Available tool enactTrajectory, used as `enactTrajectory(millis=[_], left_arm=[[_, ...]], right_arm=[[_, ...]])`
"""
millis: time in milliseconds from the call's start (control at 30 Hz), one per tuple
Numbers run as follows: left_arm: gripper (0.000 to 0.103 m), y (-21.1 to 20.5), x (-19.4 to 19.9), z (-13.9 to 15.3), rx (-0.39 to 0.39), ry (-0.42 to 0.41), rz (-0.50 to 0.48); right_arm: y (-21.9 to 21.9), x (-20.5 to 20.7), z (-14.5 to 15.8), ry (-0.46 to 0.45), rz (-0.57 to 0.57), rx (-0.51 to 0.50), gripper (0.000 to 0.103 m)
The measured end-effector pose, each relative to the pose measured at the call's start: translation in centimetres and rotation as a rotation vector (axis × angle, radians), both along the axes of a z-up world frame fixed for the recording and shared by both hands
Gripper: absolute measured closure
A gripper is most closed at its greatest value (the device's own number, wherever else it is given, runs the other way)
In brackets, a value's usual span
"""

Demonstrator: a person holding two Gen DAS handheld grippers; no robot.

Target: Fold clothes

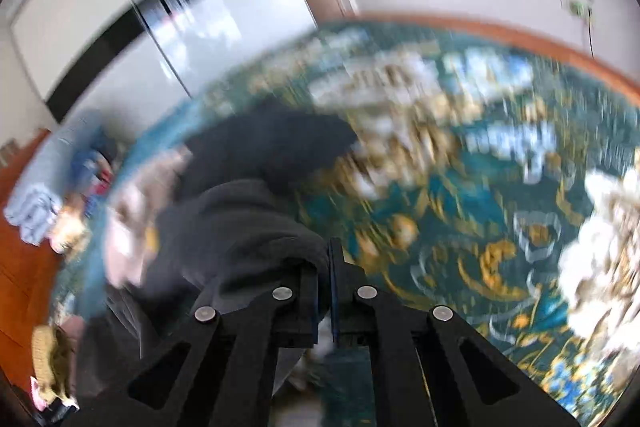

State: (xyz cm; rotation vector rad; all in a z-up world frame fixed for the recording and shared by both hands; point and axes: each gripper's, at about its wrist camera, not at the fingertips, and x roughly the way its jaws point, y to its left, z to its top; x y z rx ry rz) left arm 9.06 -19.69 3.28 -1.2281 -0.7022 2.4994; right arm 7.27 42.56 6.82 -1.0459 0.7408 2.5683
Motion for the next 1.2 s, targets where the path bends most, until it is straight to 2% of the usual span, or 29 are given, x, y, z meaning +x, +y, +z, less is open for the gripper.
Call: enactTrajectory(millis=[100, 200, 233, 267, 300, 333, 367, 400, 500, 567, 633, 733, 833, 933, 1000, 1067, 1133, 1200], left_arm=[[0.0, 0.2, -0.2, 0.0, -0.011, -0.005, -0.006], [0.0, 0.0, -0.1, 0.1, -0.007, -0.002, -0.006], [0.0, -0.1, -0.1, 0.1, -0.004, -0.001, -0.006], [0.0, -0.2, -0.1, 0.1, -0.001, -0.001, -0.006], [0.0, -0.3, 0.0, 0.0, 0.003, -0.001, -0.006], [0.0, -0.4, 0.0, -0.1, 0.007, -0.001, -0.006], [0.0, -0.5, 0.1, -0.1, 0.009, -0.003, -0.006], [0.0, -0.5, 0.1, -0.1, 0.012, -0.004, -0.007], [0.0, -0.3, 0.3, -0.1, 0.024, -0.002, -0.014], [0.0, -0.2, 0.5, 0.0, 0.03, 0.0, -0.02], [0.0, -0.1, 0.8, 0.1, 0.032, 0.002, -0.024], [0.0, 0.0, 1.2, 0.4, 0.033, 0.003, -0.032], [0.0, 0.1, 1.6, 0.6, 0.035, 0.005, -0.039], [0.0, -0.5, 2.1, 1.1, 0.039, 0.017, -0.031], [0.0, -0.8, 2.3, 1.2, 0.042, 0.021, -0.025], [0.0, -1.0, 2.4, 1.2, 0.042, 0.018, -0.022], [0.0, -1.1, 2.4, 1.1, 0.044, 0.014, -0.022], [0.0, -1.2, 2.4, 0.9, 0.047, 0.012, -0.024]], right_arm=[[-0.5, -0.1, -3.0, -0.089, -0.007, 0.032, 0.097], [0.3, 1.1, -3.5, -0.06, -0.037, -0.047, 0.094], [0.1, 1.6, -3.1, -0.051, -0.038, -0.048, 0.088], [-0.3, 2.1, -2.4, -0.038, -0.032, -0.028, 0.071], [-1.2, 2.9, -1.5, -0.03, -0.03, 0.032, 0.063], [-1.9, 3.5, -0.7, -0.024, -0.026, 0.092, 0.042], [-2.8, 4.2, 0.1, -0.017, -0.02, 0.148, 0.031], [-3.8, 5.0, 0.5, -0.008, 0.006, 0.17, 0.03], [-7.1, 7.2, 1.8, 0.023, 0.087, 0.23, 0.03], [-10.0, 8.5, 1.4, 0.068, 0.244, 0.116, 0.03], [-14.0, 9.6, -0.1, 0.074, 0.434, -0.035, 0.03], [-20.8, 10.7, -3.3, 0.025, 0.663, -0.174, 0.03], [-26.7, 11.4, -5.9, -0.025, 0.806, -0.197, 0.03], [-30.0, 11.2, -7.5, -0.086, 0.794, -0.16, 0.03], [-29.9, 10.8, -8.3, -0.111, 0.724, -0.201, 0.036], [-29.2, 10.4, -8.8, -0.127, 0.647, -0.259, 0.07], [-27.8, 10.5, -8.4, -0.099, 0.606, -0.347, 0.083], [-26.3, 10.7, -6.5, -0.048, 0.579, -0.316, 0.086]])
